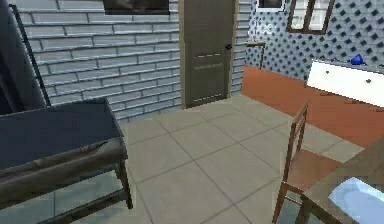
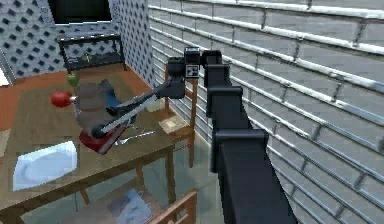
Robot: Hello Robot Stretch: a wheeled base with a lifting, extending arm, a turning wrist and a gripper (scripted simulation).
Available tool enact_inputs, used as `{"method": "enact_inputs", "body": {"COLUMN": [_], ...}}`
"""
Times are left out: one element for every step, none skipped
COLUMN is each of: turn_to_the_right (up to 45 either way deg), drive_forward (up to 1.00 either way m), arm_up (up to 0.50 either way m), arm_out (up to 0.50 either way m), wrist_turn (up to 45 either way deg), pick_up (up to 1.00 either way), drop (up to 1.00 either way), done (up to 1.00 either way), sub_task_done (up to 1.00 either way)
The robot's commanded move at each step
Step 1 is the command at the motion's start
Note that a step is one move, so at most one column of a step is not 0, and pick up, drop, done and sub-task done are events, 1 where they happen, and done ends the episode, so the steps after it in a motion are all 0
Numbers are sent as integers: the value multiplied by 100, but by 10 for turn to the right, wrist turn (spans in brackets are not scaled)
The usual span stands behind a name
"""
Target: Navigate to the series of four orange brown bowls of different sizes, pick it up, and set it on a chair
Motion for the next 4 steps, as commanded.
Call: {"method": "enact_inputs", "body": {"turn_to_the_right": [0, 0, 0, 0], "drive_forward": [0, 0, 0, 0], "arm_up": [-34, -32, 0, 10], "arm_out": [0, 0, 0, 0], "wrist_turn": [0, 0, 0, 0], "pick_up": [0, 0, 0, 0], "drop": [0, 0, 100, 0], "done": [0, 0, 0, 0], "sub_task_done": [0, 0, 0, 0]}}
